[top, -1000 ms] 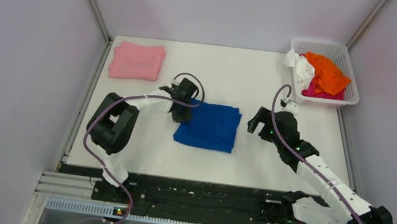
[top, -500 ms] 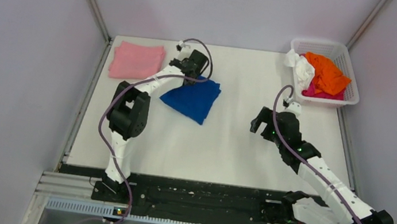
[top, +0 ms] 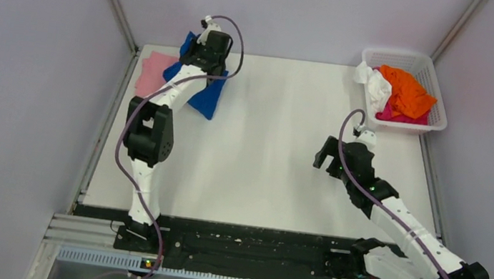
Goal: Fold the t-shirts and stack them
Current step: Put the neatly folded tshirt into the corner of the board with the left arm
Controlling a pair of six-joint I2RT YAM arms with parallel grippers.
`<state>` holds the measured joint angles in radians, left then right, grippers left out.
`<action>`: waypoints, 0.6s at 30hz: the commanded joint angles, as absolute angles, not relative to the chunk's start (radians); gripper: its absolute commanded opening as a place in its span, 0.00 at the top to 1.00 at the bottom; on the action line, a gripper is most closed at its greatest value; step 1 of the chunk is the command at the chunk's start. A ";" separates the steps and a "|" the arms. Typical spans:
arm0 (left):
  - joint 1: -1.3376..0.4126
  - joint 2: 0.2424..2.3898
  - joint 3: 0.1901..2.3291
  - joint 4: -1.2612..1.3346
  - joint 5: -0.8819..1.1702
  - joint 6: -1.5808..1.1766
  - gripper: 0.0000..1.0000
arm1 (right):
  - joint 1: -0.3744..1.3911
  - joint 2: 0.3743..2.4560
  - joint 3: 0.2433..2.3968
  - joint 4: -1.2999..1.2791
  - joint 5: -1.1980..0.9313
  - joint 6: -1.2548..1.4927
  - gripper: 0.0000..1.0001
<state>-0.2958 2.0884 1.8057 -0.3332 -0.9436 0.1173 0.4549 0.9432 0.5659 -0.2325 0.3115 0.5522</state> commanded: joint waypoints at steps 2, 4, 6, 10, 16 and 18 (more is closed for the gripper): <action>-0.276 2.090 1.913 -0.155 -0.967 0.301 1.00 | 0.445 0.920 0.568 -0.222 0.340 0.544 0.01; -0.271 2.092 1.935 -0.152 -0.958 0.318 1.00 | 0.445 0.918 0.568 -0.222 0.339 0.544 0.01; -0.265 2.093 1.959 -0.152 -0.949 0.330 1.00 | 0.446 0.917 0.568 -0.224 0.338 0.545 0.01; -0.261 2.100 2.017 -0.166 -0.928 0.344 1.00 | 0.446 0.913 0.568 -0.224 0.334 0.546 0.01; -0.254 2.100 2.087 -0.195 -0.887 0.315 1.00 | 0.446 0.902 0.569 -0.230 0.335 0.546 0.01; -0.241 2.107 2.101 -0.228 -0.860 0.269 1.00 | 0.445 0.894 0.570 -0.234 0.339 0.545 0.01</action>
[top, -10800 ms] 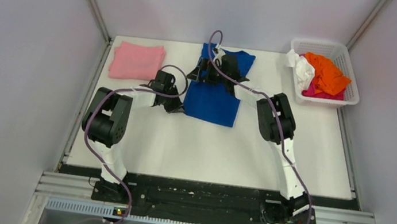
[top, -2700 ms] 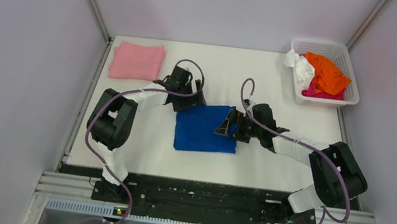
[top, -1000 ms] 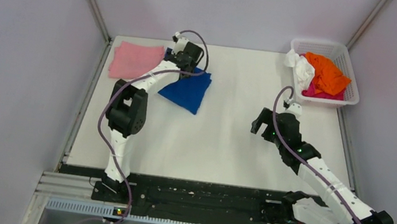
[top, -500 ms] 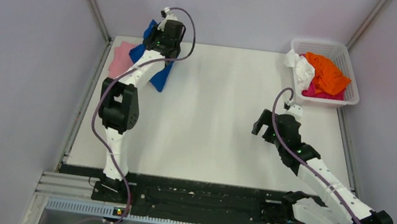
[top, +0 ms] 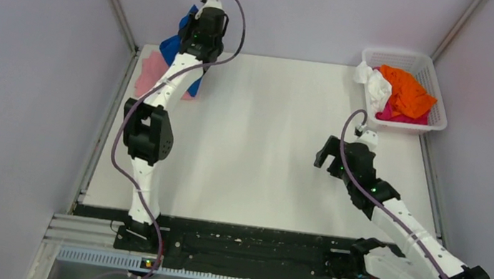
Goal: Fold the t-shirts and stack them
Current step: Put the neatly folded tshirt into the corner of the board with the left arm
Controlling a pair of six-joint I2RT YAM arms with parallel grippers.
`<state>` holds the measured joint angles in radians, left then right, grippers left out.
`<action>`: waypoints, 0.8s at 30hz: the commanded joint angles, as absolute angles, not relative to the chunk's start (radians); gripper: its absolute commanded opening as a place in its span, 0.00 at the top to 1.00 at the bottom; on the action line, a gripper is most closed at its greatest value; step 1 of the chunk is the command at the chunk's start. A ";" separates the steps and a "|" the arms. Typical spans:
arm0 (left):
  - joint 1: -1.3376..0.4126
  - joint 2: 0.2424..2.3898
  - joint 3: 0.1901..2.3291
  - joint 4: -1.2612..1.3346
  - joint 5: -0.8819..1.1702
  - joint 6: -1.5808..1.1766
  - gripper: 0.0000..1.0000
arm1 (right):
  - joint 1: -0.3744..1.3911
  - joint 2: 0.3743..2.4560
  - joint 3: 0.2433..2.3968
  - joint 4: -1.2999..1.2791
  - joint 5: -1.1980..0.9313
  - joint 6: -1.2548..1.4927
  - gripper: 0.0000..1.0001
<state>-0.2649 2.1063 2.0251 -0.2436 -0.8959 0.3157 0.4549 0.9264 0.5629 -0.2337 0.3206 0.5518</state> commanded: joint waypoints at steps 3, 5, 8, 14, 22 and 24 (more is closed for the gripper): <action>-0.215 2.128 2.116 -0.293 -0.804 0.186 1.00 | 0.446 0.884 0.569 -0.239 0.351 0.544 0.01; -0.198 2.143 2.114 -0.311 -0.785 0.154 1.00 | 0.446 0.885 0.569 -0.243 0.359 0.542 0.01; -0.165 2.165 2.110 -0.328 -0.732 0.103 1.00 | 0.445 0.891 0.572 -0.244 0.368 0.541 0.01; -0.093 2.240 2.120 -0.313 -0.704 0.061 1.00 | 0.445 0.927 0.580 -0.249 0.387 0.540 0.01; 0.026 2.307 2.133 -0.342 -0.608 -0.043 1.00 | 0.445 0.971 0.590 -0.259 0.423 0.542 0.01; 0.045 2.319 2.134 -0.341 -0.591 -0.056 1.00 | 0.446 0.979 0.592 -0.259 0.429 0.544 0.01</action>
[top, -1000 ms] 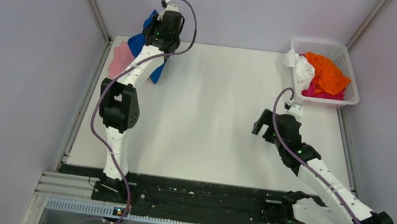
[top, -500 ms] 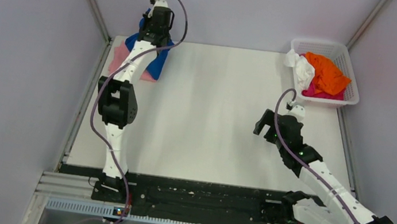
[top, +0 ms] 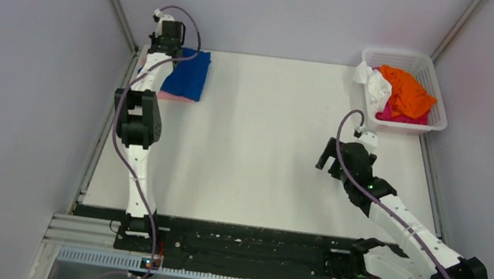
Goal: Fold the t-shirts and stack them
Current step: Put the neatly folded tshirt into the corner of the board with the left arm, then reset both arms
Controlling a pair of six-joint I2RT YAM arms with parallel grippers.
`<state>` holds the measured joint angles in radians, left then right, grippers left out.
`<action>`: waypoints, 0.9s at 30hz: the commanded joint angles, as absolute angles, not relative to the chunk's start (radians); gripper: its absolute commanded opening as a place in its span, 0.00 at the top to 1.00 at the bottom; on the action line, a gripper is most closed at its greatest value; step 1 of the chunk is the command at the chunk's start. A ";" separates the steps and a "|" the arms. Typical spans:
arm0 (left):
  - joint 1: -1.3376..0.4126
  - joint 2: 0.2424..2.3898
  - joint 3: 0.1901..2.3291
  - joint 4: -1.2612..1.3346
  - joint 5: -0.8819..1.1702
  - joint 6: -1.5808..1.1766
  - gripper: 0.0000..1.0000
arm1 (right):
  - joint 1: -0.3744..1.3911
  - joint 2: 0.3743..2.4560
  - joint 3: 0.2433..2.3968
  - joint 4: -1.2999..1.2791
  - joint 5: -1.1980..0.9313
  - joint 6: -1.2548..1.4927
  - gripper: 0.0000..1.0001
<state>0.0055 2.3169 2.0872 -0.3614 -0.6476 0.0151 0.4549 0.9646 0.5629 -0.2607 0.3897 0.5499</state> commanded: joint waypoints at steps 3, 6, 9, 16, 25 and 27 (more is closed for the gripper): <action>0.063 2.337 2.134 -0.338 -0.604 -0.074 1.00 | 0.446 0.988 0.594 -0.259 0.438 0.546 0.01; 0.080 2.350 2.139 -0.339 -0.628 -0.092 0.72 | 0.446 0.992 0.594 -0.262 0.445 0.547 0.01; 0.091 2.351 2.155 -0.368 -0.648 -0.131 0.44 | 0.446 0.993 0.603 -0.273 0.454 0.547 0.01; 0.090 2.204 2.136 -0.479 -0.535 -0.272 0.01 | 0.446 0.984 0.631 -0.316 0.474 0.595 0.01; 0.041 1.712 1.564 -0.288 -0.217 -0.418 0.01 | 0.445 0.911 0.616 -0.309 0.457 0.636 0.01; 0.010 1.584 1.402 -0.247 -0.188 -0.453 0.01 | 0.445 0.904 0.609 -0.302 0.438 0.628 0.01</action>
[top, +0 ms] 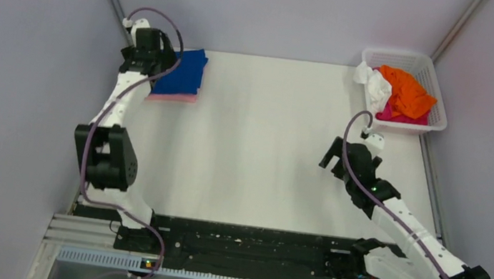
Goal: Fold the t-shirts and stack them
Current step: Reset both arms
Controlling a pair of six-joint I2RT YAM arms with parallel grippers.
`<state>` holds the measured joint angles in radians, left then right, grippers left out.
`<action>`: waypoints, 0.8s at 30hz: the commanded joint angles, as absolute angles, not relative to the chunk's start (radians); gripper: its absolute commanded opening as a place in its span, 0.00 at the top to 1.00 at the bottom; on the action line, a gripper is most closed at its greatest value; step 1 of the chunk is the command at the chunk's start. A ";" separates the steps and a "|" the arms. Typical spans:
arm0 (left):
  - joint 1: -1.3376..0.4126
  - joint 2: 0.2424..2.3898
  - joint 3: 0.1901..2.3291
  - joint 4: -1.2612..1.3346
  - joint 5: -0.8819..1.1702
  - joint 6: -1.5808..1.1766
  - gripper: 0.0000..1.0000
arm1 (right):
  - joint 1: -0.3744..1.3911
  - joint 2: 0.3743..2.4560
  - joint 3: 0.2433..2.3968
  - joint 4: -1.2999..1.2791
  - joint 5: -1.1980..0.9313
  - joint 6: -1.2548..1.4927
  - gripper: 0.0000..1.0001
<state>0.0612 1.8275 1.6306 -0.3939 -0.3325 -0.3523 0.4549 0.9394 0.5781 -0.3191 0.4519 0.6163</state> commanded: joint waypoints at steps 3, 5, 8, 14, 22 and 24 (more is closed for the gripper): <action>-0.057 1.389 1.155 -0.246 -0.166 -0.520 0.01 | 0.446 0.903 0.599 -0.290 0.433 0.635 0.01; -0.115 1.260 0.983 -0.211 -0.144 -0.553 0.01 | 0.445 0.907 0.586 -0.277 0.443 0.641 0.01; -0.245 1.080 0.781 -0.209 -0.181 -0.569 0.01 | 0.445 0.916 0.582 -0.262 0.438 0.644 0.01; -0.278 0.890 0.676 -0.259 -0.165 -0.600 0.01 | 0.445 0.917 0.550 -0.216 0.423 0.660 0.01; -0.278 0.826 0.677 -0.244 -0.174 -0.590 0.01 | 0.445 0.922 0.531 -0.183 0.413 0.653 0.01; -0.278 0.824 0.693 -0.260 -0.181 -0.587 0.01 | 0.445 0.922 0.534 -0.184 0.411 0.649 0.01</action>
